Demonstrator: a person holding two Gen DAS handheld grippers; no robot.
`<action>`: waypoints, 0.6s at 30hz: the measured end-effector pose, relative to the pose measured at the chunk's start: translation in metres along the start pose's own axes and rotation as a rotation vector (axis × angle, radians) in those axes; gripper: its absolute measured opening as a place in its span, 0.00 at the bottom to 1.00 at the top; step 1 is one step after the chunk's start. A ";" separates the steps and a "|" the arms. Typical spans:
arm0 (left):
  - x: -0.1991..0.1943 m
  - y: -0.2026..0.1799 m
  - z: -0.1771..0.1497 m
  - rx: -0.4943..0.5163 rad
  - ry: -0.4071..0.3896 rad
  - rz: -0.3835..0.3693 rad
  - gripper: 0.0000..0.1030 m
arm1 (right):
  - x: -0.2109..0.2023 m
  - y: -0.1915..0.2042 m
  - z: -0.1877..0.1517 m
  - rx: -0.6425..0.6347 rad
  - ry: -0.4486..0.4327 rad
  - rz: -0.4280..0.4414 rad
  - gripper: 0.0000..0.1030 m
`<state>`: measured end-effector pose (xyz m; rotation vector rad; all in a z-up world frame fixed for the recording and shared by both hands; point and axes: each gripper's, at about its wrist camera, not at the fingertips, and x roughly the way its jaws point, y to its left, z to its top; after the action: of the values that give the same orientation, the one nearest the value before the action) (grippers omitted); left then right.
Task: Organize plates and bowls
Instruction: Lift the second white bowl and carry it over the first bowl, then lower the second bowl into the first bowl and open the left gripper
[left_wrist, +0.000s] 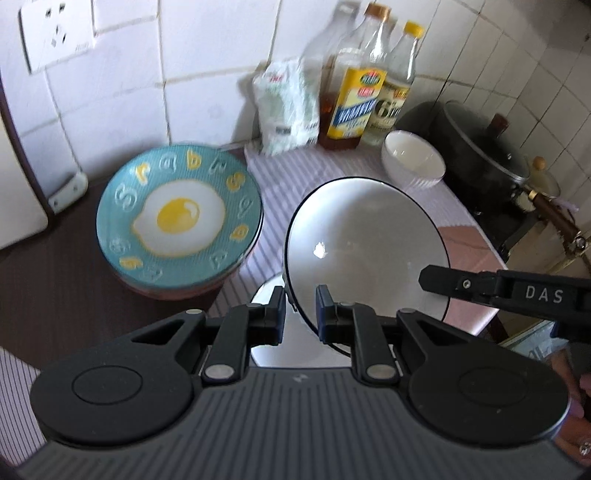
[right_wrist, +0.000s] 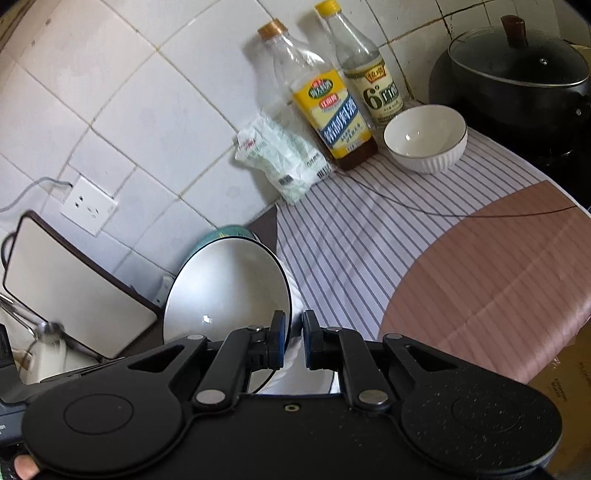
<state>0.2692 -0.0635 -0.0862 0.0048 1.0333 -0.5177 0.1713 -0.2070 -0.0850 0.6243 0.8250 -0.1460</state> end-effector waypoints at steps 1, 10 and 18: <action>0.003 0.001 -0.003 -0.007 0.011 0.008 0.15 | 0.003 -0.001 -0.002 -0.002 0.007 -0.002 0.13; 0.026 0.013 -0.024 -0.043 0.095 0.048 0.15 | 0.031 -0.004 -0.013 -0.018 0.090 -0.020 0.13; 0.038 0.011 -0.030 -0.033 0.147 0.073 0.14 | 0.036 0.003 -0.019 -0.099 0.087 -0.059 0.13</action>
<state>0.2649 -0.0619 -0.1358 0.0521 1.1804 -0.4384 0.1848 -0.1894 -0.1195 0.5164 0.9294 -0.1317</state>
